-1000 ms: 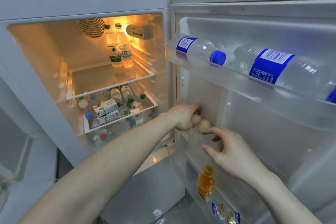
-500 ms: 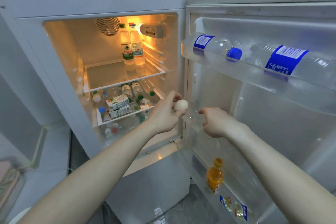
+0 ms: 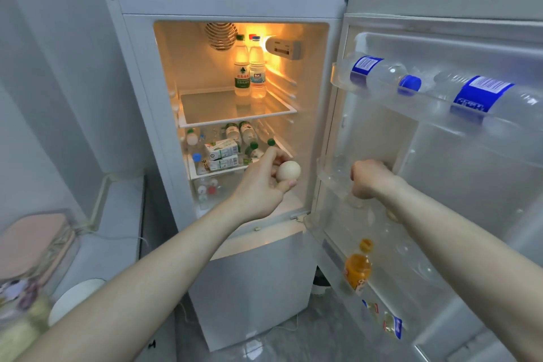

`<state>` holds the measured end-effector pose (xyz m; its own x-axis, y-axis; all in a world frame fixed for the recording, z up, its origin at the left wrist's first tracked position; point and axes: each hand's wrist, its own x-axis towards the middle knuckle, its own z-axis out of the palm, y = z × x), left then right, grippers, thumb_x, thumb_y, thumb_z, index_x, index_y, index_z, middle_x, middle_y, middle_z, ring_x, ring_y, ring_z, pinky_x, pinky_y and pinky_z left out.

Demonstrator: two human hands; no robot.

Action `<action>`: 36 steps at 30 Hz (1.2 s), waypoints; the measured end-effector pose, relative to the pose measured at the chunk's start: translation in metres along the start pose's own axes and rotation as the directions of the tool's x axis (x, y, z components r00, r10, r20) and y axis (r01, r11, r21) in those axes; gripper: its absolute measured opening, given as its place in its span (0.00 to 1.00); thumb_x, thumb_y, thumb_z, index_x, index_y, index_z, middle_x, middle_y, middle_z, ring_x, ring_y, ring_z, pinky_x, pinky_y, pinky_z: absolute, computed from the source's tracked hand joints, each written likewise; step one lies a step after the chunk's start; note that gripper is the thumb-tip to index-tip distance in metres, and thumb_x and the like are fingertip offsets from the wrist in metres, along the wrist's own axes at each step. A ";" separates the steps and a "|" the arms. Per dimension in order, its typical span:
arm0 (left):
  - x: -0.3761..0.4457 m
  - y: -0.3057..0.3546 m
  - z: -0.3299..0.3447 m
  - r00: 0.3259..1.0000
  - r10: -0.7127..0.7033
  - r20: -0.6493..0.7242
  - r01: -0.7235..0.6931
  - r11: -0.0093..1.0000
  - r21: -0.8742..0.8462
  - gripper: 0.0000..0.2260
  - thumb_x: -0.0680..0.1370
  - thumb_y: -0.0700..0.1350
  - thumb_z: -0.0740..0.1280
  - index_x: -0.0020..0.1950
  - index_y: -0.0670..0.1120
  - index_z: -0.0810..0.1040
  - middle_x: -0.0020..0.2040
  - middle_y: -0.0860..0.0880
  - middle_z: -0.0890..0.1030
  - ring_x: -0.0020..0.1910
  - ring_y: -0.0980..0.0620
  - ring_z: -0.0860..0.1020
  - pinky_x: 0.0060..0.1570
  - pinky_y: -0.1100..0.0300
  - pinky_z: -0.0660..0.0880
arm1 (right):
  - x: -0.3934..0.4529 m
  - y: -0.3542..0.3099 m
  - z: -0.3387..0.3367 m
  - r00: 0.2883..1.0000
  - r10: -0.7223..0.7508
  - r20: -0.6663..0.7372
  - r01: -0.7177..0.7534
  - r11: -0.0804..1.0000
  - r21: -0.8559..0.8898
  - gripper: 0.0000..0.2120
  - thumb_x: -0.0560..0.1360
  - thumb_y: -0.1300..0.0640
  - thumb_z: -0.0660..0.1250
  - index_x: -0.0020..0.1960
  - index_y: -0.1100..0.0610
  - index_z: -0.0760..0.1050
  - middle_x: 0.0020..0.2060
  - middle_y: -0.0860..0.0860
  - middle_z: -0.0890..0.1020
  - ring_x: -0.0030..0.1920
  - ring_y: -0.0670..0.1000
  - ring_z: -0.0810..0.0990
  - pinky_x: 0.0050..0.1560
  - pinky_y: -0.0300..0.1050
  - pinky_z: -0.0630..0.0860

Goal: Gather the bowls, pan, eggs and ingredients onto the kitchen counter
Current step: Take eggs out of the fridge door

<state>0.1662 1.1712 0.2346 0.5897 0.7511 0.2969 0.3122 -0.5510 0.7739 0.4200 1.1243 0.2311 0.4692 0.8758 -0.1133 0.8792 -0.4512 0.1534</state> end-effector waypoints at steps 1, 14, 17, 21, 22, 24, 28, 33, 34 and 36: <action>-0.004 0.000 -0.002 1.000 -0.006 -0.002 0.006 1.000 -0.004 0.15 0.78 0.42 0.72 0.61 0.50 0.71 0.54 0.54 0.78 0.51 0.58 0.77 0.44 0.71 0.72 | 0.001 0.001 0.000 1.000 0.012 0.002 -0.012 1.000 -0.007 0.08 0.71 0.67 0.63 0.36 0.57 0.70 0.32 0.54 0.73 0.40 0.58 0.76 0.40 0.44 0.72; -0.073 -0.008 -0.024 0.993 -0.072 -0.092 0.071 0.997 -0.020 0.14 0.77 0.46 0.72 0.57 0.57 0.70 0.55 0.58 0.78 0.52 0.60 0.77 0.47 0.54 0.80 | -0.021 0.001 -0.007 0.992 0.005 -0.128 0.014 0.989 0.148 0.06 0.75 0.66 0.62 0.46 0.62 0.78 0.45 0.59 0.83 0.45 0.61 0.82 0.42 0.49 0.79; -0.086 -0.010 -0.030 0.985 -0.103 -0.138 0.095 0.993 -0.065 0.14 0.77 0.45 0.72 0.58 0.56 0.71 0.57 0.60 0.78 0.54 0.64 0.76 0.48 0.60 0.79 | -0.037 -0.013 -0.014 0.955 -0.033 -0.294 0.133 0.935 0.328 0.08 0.73 0.62 0.66 0.52 0.59 0.80 0.49 0.59 0.83 0.51 0.64 0.82 0.51 0.55 0.81; -0.105 -0.017 -0.039 0.964 -0.166 -0.208 0.145 0.983 -0.110 0.15 0.77 0.46 0.73 0.59 0.57 0.71 0.57 0.59 0.78 0.54 0.65 0.77 0.50 0.64 0.76 | -0.075 -0.053 -0.022 0.870 -0.141 -0.473 0.379 0.805 0.456 0.11 0.75 0.57 0.70 0.58 0.53 0.81 0.53 0.54 0.84 0.54 0.60 0.80 0.54 0.52 0.78; -0.110 -0.021 -0.041 0.955 -0.186 -0.232 0.160 0.979 -0.127 0.15 0.77 0.46 0.73 0.59 0.57 0.71 0.57 0.59 0.79 0.54 0.65 0.77 0.52 0.62 0.76 | -0.083 -0.065 -0.023 0.854 -0.171 -0.492 0.434 0.756 0.489 0.12 0.75 0.56 0.71 0.58 0.52 0.81 0.53 0.53 0.84 0.54 0.57 0.81 0.54 0.51 0.78; -0.123 -0.026 -0.050 0.924 -0.235 -0.300 0.195 0.968 -0.157 0.16 0.76 0.45 0.74 0.58 0.58 0.72 0.57 0.59 0.79 0.52 0.64 0.78 0.53 0.62 0.75 | -0.095 -0.092 -0.026 0.833 -0.226 -0.505 0.517 0.644 0.564 0.13 0.75 0.55 0.72 0.59 0.50 0.81 0.51 0.48 0.84 0.52 0.52 0.81 0.54 0.49 0.79; -0.151 -0.037 -0.068 0.846 -0.330 -0.418 0.266 0.942 -0.205 0.15 0.76 0.43 0.74 0.57 0.57 0.73 0.54 0.57 0.81 0.48 0.59 0.80 0.48 0.59 0.78 | -0.102 -0.147 -0.028 0.810 -0.343 -0.475 0.586 0.458 0.669 0.13 0.74 0.54 0.73 0.58 0.46 0.81 0.48 0.41 0.83 0.49 0.44 0.81 0.51 0.43 0.79; -0.192 -0.047 -0.089 0.686 -0.423 -0.592 0.352 0.905 -0.238 0.15 0.76 0.42 0.74 0.58 0.56 0.74 0.53 0.55 0.81 0.49 0.59 0.80 0.47 0.65 0.77 | -0.100 -0.216 -0.028 0.701 -0.562 -0.439 0.658 0.272 0.703 0.12 0.74 0.55 0.73 0.57 0.45 0.82 0.47 0.38 0.83 0.49 0.38 0.81 0.50 0.39 0.79; -0.200 -0.047 -0.092 0.647 -0.448 -0.617 0.374 0.891 -0.256 0.15 0.76 0.43 0.74 0.57 0.56 0.74 0.53 0.55 0.81 0.50 0.59 0.80 0.48 0.62 0.77 | -0.100 -0.228 -0.028 0.665 -0.608 -0.433 0.675 0.242 0.697 0.13 0.74 0.55 0.73 0.57 0.45 0.82 0.47 0.38 0.83 0.49 0.39 0.81 0.51 0.40 0.80; -0.219 -0.048 -0.097 0.556 -0.484 -0.676 0.409 0.867 -0.285 0.15 0.76 0.45 0.74 0.57 0.58 0.74 0.53 0.56 0.81 0.50 0.58 0.80 0.49 0.60 0.78 | -0.101 -0.252 -0.029 0.583 -0.701 -0.412 0.703 0.180 0.688 0.12 0.74 0.55 0.74 0.56 0.45 0.82 0.47 0.38 0.84 0.48 0.38 0.81 0.52 0.40 0.80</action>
<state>-0.0496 1.0685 0.1869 -0.3270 0.9299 0.1683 0.2996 -0.0669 0.9517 0.1484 1.1543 0.2321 -0.3768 0.8971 0.2308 0.5452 0.4162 -0.7277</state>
